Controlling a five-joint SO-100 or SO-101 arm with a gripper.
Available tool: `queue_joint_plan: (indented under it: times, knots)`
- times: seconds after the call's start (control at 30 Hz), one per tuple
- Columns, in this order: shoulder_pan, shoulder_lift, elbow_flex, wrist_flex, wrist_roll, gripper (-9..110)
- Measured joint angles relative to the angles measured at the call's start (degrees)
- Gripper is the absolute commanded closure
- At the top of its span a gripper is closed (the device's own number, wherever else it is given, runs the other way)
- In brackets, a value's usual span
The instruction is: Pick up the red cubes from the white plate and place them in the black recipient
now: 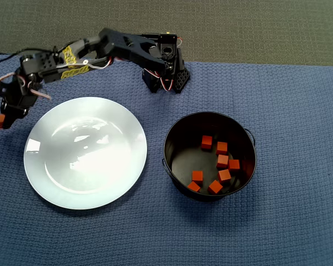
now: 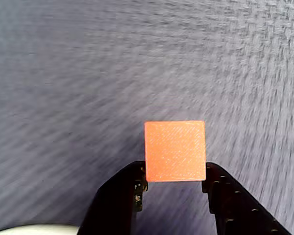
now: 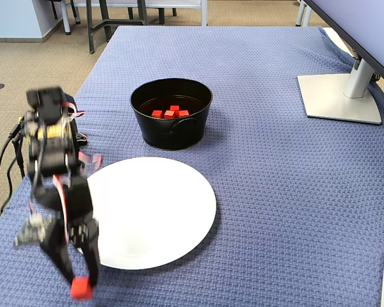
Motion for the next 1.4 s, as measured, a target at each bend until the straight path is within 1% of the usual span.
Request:
queue_joint_plan:
  times: [0.2, 0.43, 0.57, 0.77, 0.9, 1.0, 1.13, 1.27, 1.4]
  knots:
    - [-4.66, 20.48, 11.43, 9.84, 10.55, 102]
    - [-15.82, 43.68, 25.66, 21.18, 29.71, 102]
    - [-25.84, 55.37, 36.91, 24.61, 40.69, 102]
    - [-46.32, 73.74, 54.76, 26.46, 56.69, 102]
    - [-58.36, 85.34, 62.23, 26.46, 64.78, 102]
    - [-64.69, 93.25, 65.48, 26.46, 68.20, 102]
    - [-68.82, 99.58, 69.61, 25.66, 70.22, 102]
    - [-70.58, 104.24, 75.06, 21.80, 70.84, 102]
    - [-77.61, 106.88, 79.10, 19.34, 70.49, 102]
